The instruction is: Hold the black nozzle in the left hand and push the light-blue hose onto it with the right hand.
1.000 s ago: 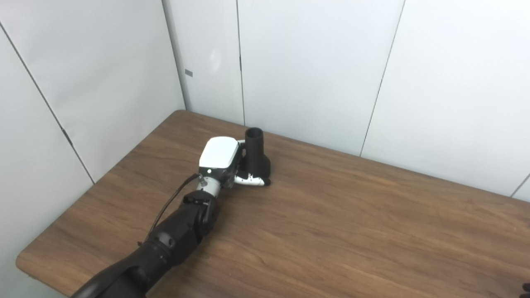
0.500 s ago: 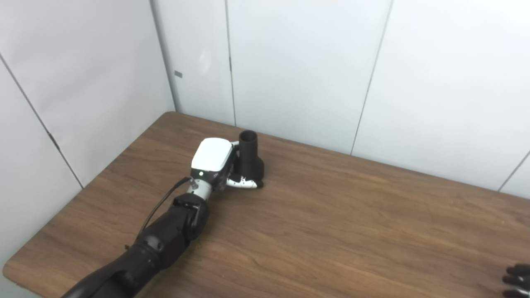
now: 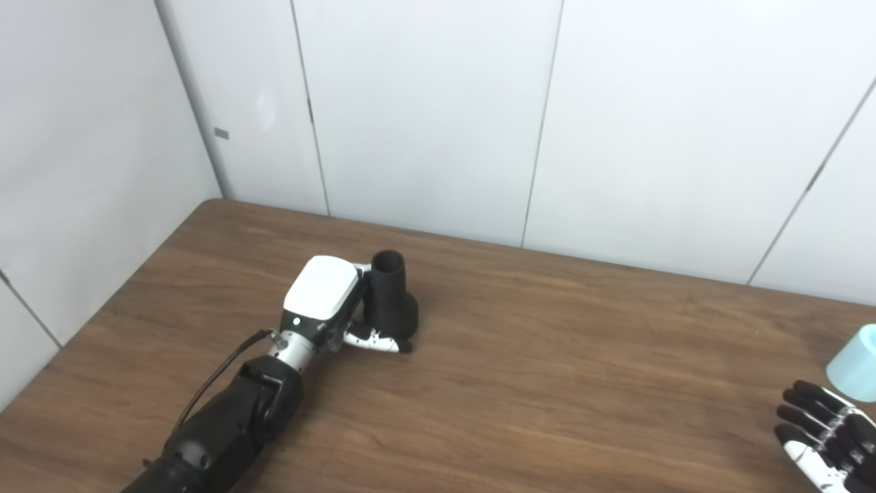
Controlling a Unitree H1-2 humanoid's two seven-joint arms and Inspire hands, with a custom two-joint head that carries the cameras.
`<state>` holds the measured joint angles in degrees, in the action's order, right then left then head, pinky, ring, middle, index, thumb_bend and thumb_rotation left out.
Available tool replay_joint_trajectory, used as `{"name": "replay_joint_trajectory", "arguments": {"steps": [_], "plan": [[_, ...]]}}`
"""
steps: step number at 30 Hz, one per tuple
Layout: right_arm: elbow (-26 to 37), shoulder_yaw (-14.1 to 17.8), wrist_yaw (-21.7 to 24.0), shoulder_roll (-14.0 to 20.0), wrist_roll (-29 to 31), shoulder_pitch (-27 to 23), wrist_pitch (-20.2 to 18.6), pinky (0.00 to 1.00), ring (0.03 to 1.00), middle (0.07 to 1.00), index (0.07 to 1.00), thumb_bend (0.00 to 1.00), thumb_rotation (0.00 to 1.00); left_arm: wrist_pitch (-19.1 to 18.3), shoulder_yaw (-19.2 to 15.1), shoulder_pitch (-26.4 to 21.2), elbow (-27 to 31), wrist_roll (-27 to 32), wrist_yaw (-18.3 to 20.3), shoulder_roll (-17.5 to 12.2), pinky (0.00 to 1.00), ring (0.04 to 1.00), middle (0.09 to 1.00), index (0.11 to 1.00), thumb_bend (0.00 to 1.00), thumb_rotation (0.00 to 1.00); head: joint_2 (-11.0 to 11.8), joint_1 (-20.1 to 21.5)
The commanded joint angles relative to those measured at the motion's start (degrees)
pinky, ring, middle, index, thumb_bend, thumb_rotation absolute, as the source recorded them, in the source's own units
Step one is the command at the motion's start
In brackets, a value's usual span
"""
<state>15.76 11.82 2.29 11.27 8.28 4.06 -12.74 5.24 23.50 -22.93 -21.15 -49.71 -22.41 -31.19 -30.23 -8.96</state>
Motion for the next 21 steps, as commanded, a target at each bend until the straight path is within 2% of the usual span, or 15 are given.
{"name": "replay_joint_trajectory", "arguments": {"steps": [1,6,9,13,18,21], "plan": [[2.92,0.99,-0.39,0.82,0.03,-0.14,1.02,0.7,0.734,0.742,0.722,0.21,0.0,0.25,0.9,0.01,2.47,-1.82,1.99,0.59,0.13,0.194,0.457,0.484,0.52,0.0,-0.09,0.48],[4.07,1.92,-1.68,0.59,-1.36,0.3,0.7,0.71,0.745,0.753,0.727,0.21,0.0,1.76,1.12,0.37,3.47,-1.54,3.66,2.26,0.09,0.142,0.471,0.48,0.53,0.0,-0.22,1.08],[4.25,2.55,-1.96,0.47,-1.26,0.3,0.73,0.73,0.754,0.761,0.733,0.2,0.0,2.68,1.15,0.41,3.92,-0.82,4.72,3.03,0.09,0.147,0.471,0.479,0.53,0.0,-0.26,1.35],[4.93,3.23,-2.63,0.29,-1.26,0.13,1.12,0.72,0.744,0.751,0.731,0.2,0.0,3.35,1.92,0.19,3.89,-2.2,4.21,4.11,0.09,0.136,0.471,0.478,0.53,0.0,-0.36,1.85],[6.58,3.79,-2.88,0.49,-1.26,0.19,1.07,0.69,0.735,0.748,0.728,0.18,0.0,1.47,2.85,0.48,7.15,-2.9,10.2,4.76,0.14,0.199,0.471,0.48,0.53,0.0,-0.54,2.83],[7.97,4.01,-3.48,0.26,-1.79,0.15,0.5,0.68,0.729,0.747,0.722,0.17,0.0,2.48,3.45,0.58,7.78,-3.17,11.46,5.35,0.14,0.205,0.471,0.48,0.53,0.0,-0.57,3.65]]}}
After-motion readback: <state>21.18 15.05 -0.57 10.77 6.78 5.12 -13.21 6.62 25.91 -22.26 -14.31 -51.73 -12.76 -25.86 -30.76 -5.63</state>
